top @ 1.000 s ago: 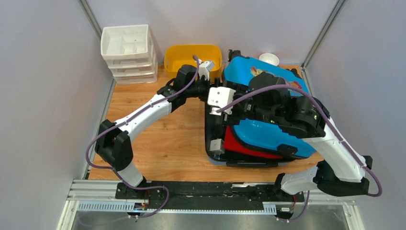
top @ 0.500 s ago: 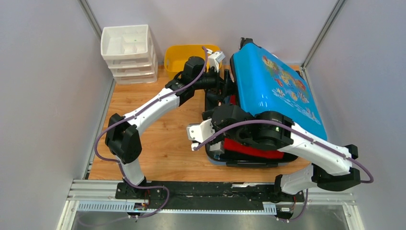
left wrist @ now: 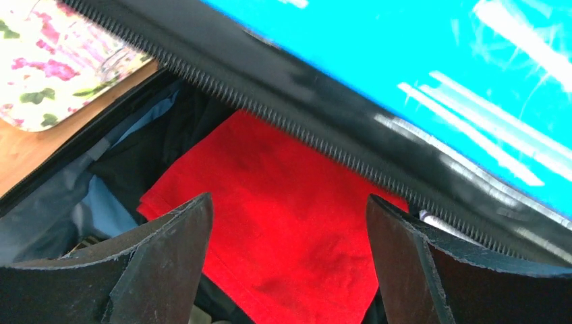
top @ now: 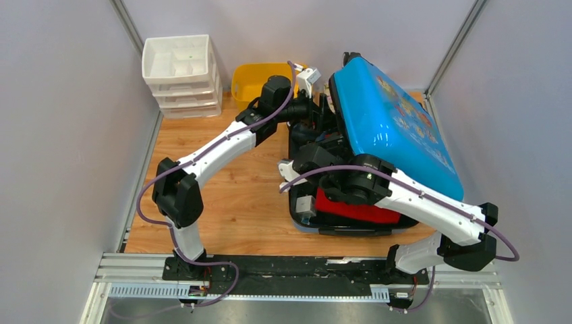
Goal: Open, take out, and arrange the luggage
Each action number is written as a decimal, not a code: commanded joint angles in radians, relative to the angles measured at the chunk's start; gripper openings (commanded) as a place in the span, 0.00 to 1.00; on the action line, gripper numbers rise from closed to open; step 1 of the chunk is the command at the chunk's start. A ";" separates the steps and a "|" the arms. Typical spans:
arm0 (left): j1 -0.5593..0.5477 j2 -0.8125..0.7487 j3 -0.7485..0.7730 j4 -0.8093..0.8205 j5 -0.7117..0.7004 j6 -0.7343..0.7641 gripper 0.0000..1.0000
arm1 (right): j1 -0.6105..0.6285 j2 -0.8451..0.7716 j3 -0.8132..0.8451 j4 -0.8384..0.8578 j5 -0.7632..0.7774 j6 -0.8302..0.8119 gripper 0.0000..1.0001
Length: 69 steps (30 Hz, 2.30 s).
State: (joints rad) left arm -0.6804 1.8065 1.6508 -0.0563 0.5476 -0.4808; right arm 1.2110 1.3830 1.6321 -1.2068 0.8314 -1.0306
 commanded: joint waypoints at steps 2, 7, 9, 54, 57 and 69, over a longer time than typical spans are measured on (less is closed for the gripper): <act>0.042 -0.076 -0.043 -0.108 -0.086 0.074 0.91 | -0.085 -0.073 -0.008 0.027 0.201 -0.097 0.49; 0.191 -0.270 -0.357 0.051 -0.003 -0.047 0.91 | -0.139 -0.139 -0.023 0.023 0.250 -0.121 0.50; 0.244 -0.311 -0.439 0.038 -0.011 -0.024 0.91 | -0.159 -0.156 -0.023 0.024 0.261 -0.134 0.50; -0.113 0.122 -0.319 0.127 -0.110 0.084 0.78 | -0.584 -0.699 -0.330 0.145 0.272 -0.273 0.84; -0.114 0.077 -0.364 0.138 -0.113 0.110 0.78 | -0.590 -0.679 -0.298 0.158 0.233 -0.218 0.84; -0.082 -0.148 -0.509 0.093 -0.104 0.179 0.82 | -1.061 -0.385 -0.088 0.242 -0.108 -0.135 0.79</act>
State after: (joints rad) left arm -0.7654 1.7752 1.1633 -0.0319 0.4000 -0.3332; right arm 0.3481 0.9199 1.4609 -1.0447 0.8932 -1.1816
